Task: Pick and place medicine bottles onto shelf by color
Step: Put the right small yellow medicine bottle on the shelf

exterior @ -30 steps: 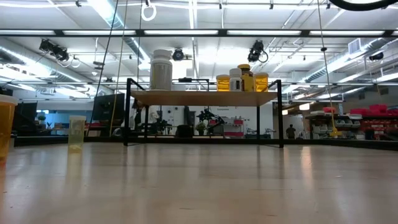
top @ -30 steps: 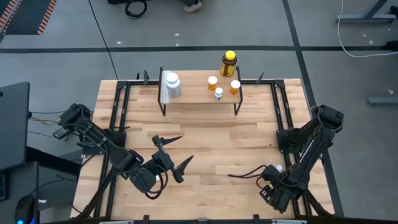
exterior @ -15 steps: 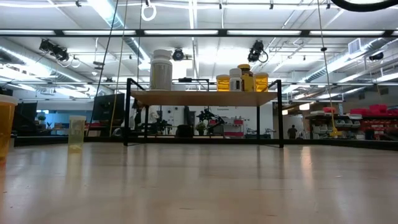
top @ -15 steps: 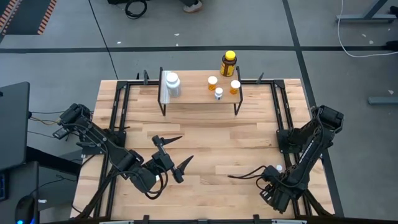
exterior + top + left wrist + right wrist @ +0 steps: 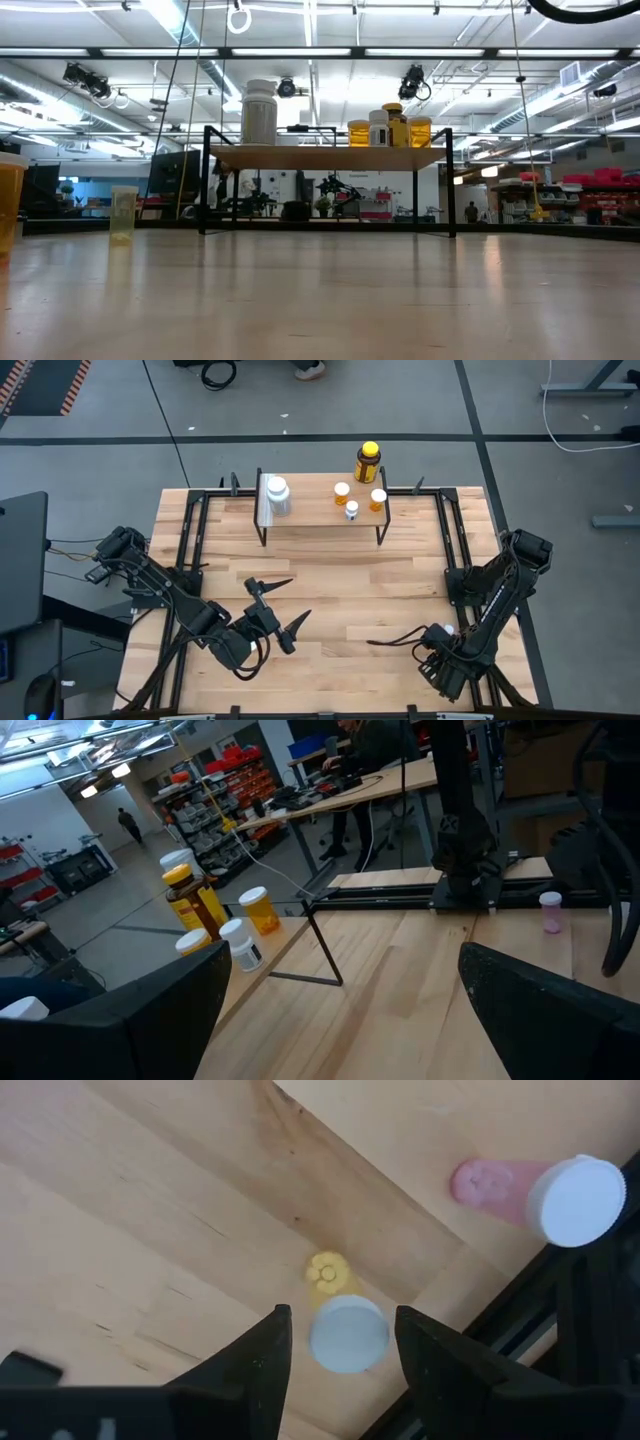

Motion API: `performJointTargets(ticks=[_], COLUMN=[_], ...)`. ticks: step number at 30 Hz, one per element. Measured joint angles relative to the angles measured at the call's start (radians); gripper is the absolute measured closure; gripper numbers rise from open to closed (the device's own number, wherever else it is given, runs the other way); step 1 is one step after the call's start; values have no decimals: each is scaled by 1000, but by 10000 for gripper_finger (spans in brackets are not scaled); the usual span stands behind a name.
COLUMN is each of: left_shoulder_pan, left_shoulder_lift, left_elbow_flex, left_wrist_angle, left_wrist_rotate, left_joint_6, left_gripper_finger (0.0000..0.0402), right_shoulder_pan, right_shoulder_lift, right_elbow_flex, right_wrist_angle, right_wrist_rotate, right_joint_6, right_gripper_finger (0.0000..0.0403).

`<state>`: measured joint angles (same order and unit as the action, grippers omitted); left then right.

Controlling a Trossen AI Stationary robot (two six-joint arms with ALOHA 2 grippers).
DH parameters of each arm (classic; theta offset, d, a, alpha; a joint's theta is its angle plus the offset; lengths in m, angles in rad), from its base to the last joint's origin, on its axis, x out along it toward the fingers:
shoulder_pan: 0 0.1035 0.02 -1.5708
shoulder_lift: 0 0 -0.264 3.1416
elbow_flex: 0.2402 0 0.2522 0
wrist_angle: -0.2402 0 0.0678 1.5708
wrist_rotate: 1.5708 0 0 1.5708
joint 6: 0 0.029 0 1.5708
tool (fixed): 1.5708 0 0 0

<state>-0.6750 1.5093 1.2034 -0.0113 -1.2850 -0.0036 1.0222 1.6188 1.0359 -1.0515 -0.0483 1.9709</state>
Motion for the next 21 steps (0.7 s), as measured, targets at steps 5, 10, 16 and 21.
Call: performJointTargets(ticks=[5,10,16,21], left_shoulder_pan=[0,0,0,0], left_shoulder_lift=[0,0,0,0], left_elbow_flex=[0,0,0,0], left_wrist_angle=[0,0,0,0], left_wrist_rotate=[0,0,0,0], left_joint_6=[0,-1,-1,-1], left_gripper_finger=[2,2,2,2], right_shoulder_pan=[0,0,0,0], right_shoulder_lift=[0,0,0,-1], right_elbow_flex=[-27,-105,-102,-80], right_wrist_angle=[43,172,180,147], right_wrist_rotate=[-2,-28,-66,-57], right_joint_6=[0,-3,-17,-20], right_gripper_finger=[218,218,218,218])
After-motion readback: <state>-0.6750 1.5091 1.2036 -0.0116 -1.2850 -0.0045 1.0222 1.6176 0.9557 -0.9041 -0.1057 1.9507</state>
